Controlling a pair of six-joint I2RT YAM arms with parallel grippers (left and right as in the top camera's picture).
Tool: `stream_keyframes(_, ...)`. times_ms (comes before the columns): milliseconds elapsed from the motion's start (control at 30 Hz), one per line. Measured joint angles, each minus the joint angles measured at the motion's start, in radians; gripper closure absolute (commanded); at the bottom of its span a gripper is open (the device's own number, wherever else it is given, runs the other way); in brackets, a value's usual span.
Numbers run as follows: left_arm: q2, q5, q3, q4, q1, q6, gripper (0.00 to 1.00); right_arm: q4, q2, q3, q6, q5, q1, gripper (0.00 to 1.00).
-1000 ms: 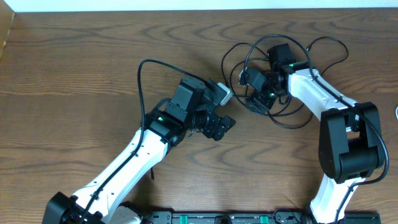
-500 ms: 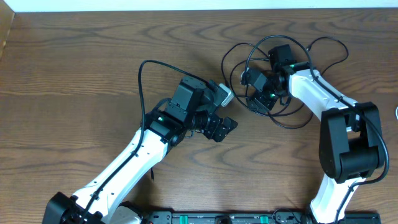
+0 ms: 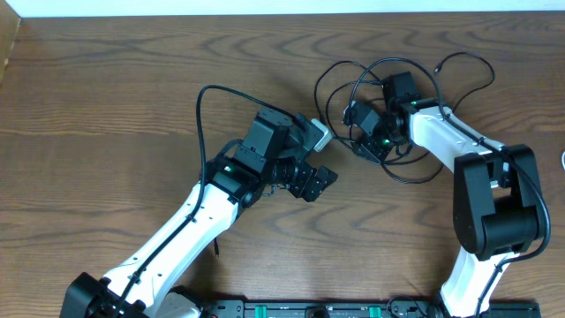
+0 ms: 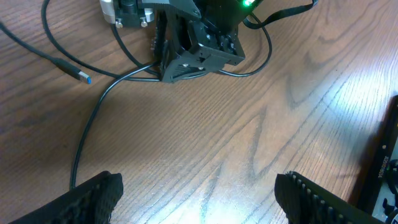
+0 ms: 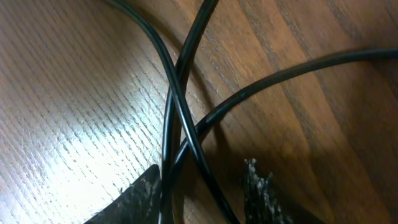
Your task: Untangle cables
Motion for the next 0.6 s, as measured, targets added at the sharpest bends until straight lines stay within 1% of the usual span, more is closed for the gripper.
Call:
stream_keyframes(267, 0.0, 0.0, 0.0, 0.0, 0.0, 0.0, 0.16, -0.002, -0.01, 0.0, 0.079, 0.013, 0.0, 0.69)
stream_keyframes(400, 0.0, 0.0, 0.0, 0.0, 0.0, 0.0, 0.16, -0.004, -0.045, 0.0, 0.101, 0.02, 0.0, 0.82)
stream_keyframes(433, 0.0, 0.0, 0.0, 0.0, 0.0, 0.0, 0.16, -0.004, -0.06, 0.0, 0.105, 0.02, 0.0, 0.89)
stream_keyframes(467, 0.0, 0.0, 0.0, 0.0, 0.0, 0.0, 0.16, -0.004, -0.077, 0.0, 0.112, 0.021, 0.0, 0.99)
stream_keyframes(600, 0.0, 0.003, 0.0, 0.0, 0.0, 0.0, 0.16, -0.004, -0.143, 0.0, 0.139, 0.024, 0.0, 0.99)
